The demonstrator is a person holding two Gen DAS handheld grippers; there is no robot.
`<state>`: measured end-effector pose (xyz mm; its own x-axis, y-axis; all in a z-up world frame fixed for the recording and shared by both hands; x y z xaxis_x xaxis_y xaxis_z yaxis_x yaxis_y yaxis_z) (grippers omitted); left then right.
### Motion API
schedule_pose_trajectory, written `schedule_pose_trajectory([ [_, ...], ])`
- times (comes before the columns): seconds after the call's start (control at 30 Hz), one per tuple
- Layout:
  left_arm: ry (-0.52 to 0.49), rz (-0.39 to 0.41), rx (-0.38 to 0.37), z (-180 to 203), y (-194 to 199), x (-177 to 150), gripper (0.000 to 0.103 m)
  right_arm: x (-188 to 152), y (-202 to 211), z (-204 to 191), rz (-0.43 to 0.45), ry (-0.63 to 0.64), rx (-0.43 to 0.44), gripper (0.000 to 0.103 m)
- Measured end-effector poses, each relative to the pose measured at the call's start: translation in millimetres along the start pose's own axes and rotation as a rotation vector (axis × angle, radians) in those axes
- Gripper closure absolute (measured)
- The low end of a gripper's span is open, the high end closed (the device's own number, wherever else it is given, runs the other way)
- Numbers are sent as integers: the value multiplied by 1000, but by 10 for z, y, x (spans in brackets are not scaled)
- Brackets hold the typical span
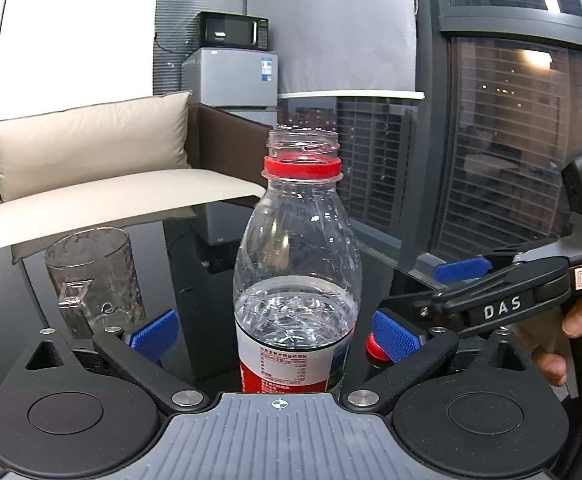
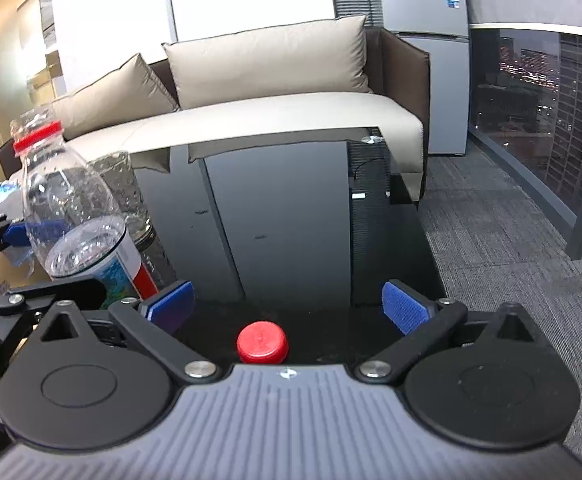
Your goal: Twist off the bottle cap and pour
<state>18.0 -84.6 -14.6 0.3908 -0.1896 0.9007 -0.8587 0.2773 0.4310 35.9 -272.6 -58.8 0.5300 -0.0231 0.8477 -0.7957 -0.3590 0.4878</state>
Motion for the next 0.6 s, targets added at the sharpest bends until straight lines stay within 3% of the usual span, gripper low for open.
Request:
schedule_pose_trajectory([
  [0.6, 35, -11, 17, -73, 35, 28, 1, -51, 166, -65, 42, -46, -57, 1],
])
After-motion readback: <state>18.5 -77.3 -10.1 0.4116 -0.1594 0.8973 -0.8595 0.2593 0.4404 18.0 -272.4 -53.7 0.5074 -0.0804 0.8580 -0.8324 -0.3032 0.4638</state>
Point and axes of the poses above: each gripper's, at about its wrist camera, not at the fingertips, and y roughly against the way its jaws point, z to its right, x to its top, the point moved 4 cm from there along -y, roughly the way its jaws point, and after that the axes turned 5 degrees about x, right-handed, at the moved point
